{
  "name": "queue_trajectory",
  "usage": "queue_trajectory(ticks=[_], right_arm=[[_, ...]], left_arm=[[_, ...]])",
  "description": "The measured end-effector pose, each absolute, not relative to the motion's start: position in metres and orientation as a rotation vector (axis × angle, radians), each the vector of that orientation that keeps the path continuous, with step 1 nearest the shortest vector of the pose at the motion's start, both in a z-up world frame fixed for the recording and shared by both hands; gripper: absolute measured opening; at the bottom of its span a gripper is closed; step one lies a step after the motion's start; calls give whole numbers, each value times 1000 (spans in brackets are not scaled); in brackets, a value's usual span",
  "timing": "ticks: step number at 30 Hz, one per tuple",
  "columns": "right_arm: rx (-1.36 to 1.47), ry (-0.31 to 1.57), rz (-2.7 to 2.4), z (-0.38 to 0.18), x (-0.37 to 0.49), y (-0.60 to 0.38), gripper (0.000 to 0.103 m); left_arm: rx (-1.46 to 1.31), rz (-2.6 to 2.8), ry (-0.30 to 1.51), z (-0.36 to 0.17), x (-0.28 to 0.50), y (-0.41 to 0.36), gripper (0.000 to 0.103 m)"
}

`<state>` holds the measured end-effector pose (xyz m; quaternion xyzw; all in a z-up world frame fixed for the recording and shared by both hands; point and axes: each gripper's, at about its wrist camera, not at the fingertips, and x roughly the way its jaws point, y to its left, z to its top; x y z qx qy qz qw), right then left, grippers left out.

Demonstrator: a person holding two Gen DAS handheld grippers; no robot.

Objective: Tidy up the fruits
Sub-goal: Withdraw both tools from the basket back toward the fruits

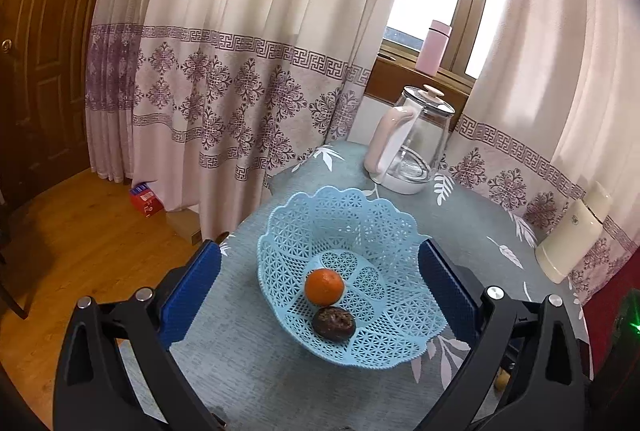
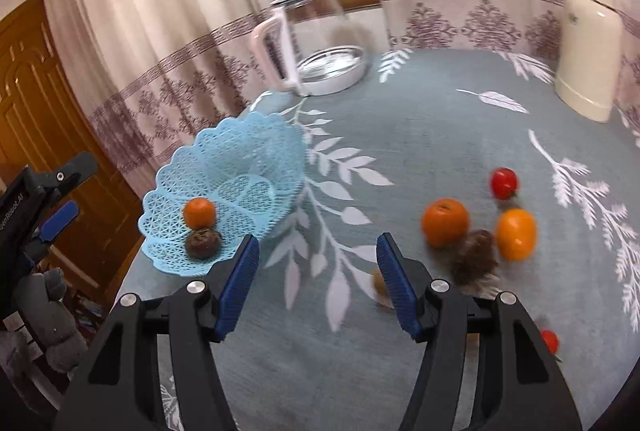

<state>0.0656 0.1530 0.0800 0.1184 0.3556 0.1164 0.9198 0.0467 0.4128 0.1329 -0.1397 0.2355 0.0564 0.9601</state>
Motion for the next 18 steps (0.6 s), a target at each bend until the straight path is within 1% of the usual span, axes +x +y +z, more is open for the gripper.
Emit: queue_trajectory(ticks=[18], right_arm=[[337, 693, 20, 72, 11, 52, 62]], left_arm=[[-256, 62, 468, 138, 40, 395, 100]])
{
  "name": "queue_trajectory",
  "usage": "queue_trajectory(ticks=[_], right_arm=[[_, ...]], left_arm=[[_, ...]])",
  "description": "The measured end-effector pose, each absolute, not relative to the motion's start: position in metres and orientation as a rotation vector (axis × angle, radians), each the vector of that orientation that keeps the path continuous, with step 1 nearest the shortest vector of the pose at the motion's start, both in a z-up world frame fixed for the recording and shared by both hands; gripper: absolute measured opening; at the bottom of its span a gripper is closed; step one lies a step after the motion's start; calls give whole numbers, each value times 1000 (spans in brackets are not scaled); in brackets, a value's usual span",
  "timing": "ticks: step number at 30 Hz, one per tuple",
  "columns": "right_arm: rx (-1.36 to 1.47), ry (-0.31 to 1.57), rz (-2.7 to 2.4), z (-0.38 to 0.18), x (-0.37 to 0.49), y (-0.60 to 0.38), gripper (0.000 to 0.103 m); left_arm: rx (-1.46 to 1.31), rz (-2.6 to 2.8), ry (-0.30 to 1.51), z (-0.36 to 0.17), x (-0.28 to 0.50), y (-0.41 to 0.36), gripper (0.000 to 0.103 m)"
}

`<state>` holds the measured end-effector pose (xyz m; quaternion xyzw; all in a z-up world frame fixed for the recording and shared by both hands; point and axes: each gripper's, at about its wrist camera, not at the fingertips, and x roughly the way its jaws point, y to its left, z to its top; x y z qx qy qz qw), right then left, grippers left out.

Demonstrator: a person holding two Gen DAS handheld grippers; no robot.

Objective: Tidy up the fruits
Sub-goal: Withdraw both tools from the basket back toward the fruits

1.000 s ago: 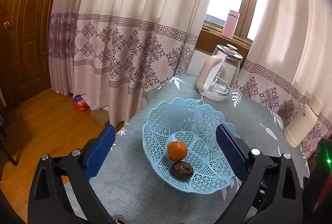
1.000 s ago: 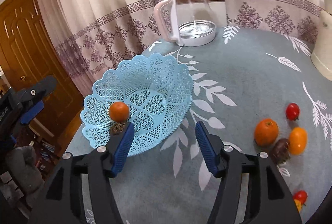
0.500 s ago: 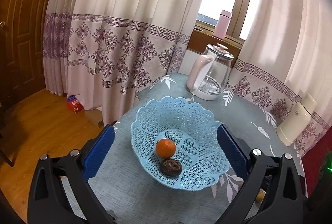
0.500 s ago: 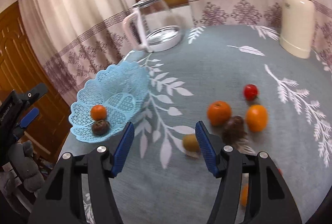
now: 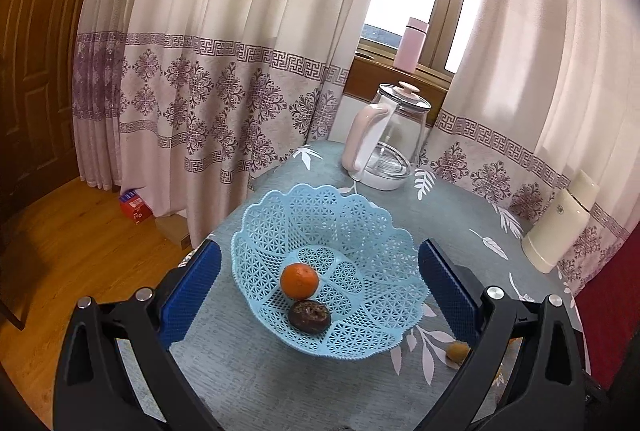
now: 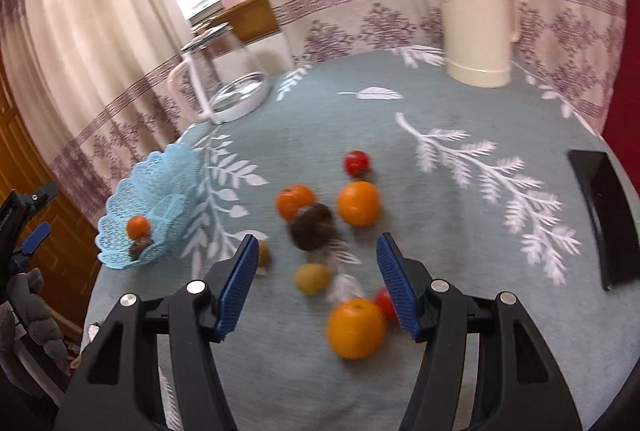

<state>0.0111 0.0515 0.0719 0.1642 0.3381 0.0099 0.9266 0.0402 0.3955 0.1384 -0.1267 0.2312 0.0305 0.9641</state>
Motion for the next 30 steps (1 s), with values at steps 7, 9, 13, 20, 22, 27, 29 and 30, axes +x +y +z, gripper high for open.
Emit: queue_trajectory(ticks=[7, 9, 13, 20, 22, 27, 29, 30], right_arm=[[357, 717, -30, 58, -6, 31, 62], [360, 728, -30, 53, -11, 31, 61], [366, 742, -24, 47, -17, 32, 62], [363, 773, -4, 35, -20, 41, 62], [361, 784, 3, 32, -19, 44, 61], [342, 799, 22, 28, -16, 53, 61], [334, 802, 28, 27, -15, 55, 60], [330, 804, 29, 27, -14, 56, 59]], left_arm=[[-242, 50, 472, 137, 40, 387, 100], [-238, 45, 471, 137, 40, 385, 100], [-232, 39, 470, 137, 38, 381, 100], [-228, 29, 473, 136, 37, 376, 100], [-223, 21, 476, 136, 37, 371, 100], [-195, -12, 489, 133, 37, 355, 100], [-179, -28, 494, 131, 37, 346, 100], [-170, -40, 498, 130, 37, 342, 100]])
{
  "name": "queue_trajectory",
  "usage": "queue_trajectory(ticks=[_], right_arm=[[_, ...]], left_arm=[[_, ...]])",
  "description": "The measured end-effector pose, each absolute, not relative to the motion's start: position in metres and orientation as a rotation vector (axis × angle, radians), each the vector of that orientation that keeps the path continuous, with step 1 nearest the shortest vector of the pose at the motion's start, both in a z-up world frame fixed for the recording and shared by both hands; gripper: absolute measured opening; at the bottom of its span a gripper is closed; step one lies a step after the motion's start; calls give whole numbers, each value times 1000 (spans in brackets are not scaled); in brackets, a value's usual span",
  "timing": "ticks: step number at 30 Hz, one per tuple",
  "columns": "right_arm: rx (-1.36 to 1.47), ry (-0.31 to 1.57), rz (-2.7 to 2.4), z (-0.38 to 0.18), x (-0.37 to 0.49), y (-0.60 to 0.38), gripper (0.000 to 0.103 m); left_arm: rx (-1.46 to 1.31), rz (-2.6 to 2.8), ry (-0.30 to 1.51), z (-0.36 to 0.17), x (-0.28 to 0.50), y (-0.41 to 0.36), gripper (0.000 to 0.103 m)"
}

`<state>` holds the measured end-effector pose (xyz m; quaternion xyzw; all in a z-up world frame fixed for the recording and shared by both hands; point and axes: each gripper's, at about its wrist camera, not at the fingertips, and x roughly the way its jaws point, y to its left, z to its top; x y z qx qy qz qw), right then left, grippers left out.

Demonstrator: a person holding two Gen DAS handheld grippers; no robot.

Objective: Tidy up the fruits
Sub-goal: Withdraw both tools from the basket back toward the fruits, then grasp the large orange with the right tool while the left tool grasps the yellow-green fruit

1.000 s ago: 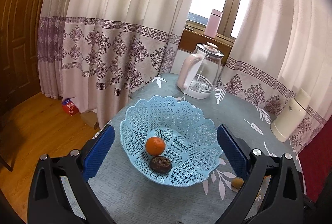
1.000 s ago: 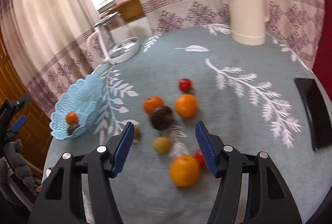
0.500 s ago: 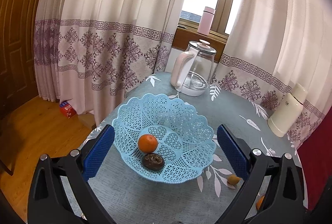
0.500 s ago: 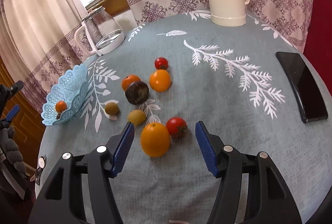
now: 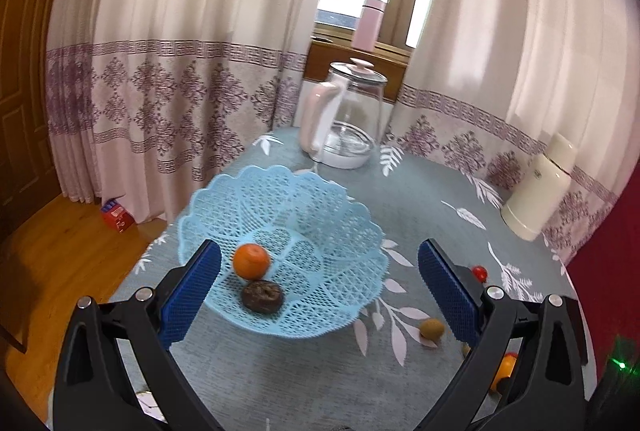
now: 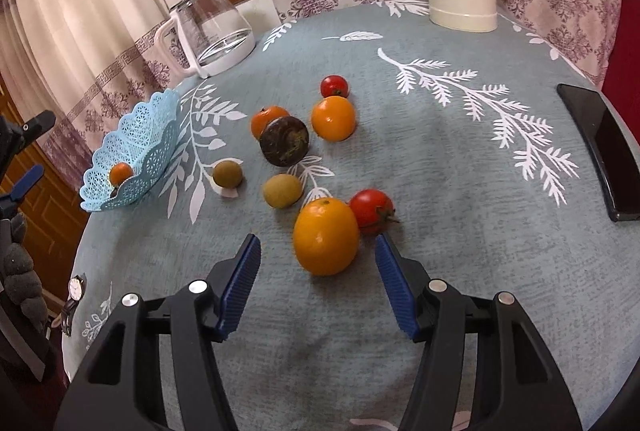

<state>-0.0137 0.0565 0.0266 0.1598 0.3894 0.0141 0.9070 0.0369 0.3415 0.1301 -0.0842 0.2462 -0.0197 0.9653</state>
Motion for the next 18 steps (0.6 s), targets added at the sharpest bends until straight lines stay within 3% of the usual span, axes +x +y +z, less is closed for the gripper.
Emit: queue_trajectory(ticks=[5, 13, 18], right_arm=[[316, 817, 26, 23, -9, 58, 52], [287, 823, 16, 20, 1, 63, 49], [260, 832, -3, 16, 8, 64, 40]], left_arm=[[-141, -70, 518, 124, 37, 324, 100], [-87, -115, 541, 114, 35, 298, 100], [-59, -135, 561, 107, 38, 286, 100]])
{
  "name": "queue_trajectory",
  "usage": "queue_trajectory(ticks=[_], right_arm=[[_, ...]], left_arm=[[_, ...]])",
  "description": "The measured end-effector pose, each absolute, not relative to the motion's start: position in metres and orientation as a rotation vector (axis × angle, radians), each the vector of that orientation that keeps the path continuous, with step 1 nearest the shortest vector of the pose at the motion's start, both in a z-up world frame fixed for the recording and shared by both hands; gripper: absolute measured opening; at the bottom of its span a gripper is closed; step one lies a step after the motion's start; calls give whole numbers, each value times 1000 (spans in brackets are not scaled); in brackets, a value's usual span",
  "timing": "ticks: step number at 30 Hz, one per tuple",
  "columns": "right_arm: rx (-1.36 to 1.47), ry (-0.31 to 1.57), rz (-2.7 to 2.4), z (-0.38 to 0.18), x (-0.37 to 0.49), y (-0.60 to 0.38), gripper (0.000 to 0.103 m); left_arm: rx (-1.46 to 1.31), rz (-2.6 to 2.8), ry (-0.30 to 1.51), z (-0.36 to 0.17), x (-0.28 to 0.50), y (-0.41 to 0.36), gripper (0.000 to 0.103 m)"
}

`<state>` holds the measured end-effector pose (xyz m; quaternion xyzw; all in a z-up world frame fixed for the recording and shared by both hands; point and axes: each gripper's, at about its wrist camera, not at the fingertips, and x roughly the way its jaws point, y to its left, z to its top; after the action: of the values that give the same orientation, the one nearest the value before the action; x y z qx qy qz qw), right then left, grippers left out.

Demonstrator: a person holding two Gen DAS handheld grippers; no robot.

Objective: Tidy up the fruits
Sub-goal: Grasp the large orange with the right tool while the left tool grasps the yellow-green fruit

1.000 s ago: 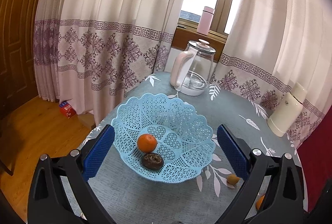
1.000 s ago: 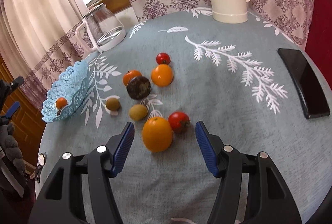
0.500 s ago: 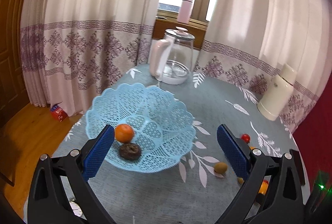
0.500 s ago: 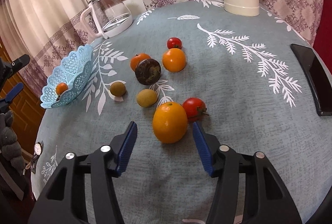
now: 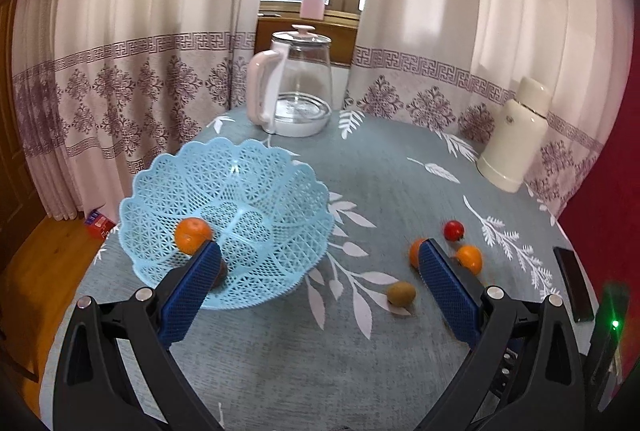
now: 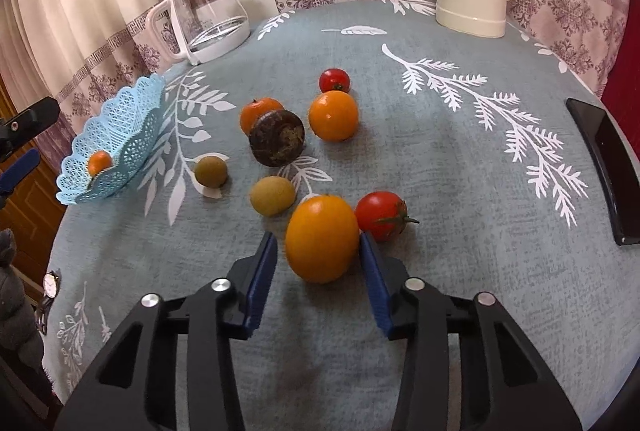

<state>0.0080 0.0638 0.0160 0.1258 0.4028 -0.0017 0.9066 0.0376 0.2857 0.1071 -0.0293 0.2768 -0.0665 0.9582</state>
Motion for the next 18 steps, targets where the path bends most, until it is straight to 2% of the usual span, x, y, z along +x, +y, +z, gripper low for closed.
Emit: queue_trajectory(ticks=[1, 18], right_arm=[[261, 837, -2, 14, 8, 63, 38], [271, 767, -6, 27, -23, 32, 38]], left_arm=[[-54, -138, 565, 105, 38, 283, 100], [72, -215, 652, 62, 44, 236, 100]])
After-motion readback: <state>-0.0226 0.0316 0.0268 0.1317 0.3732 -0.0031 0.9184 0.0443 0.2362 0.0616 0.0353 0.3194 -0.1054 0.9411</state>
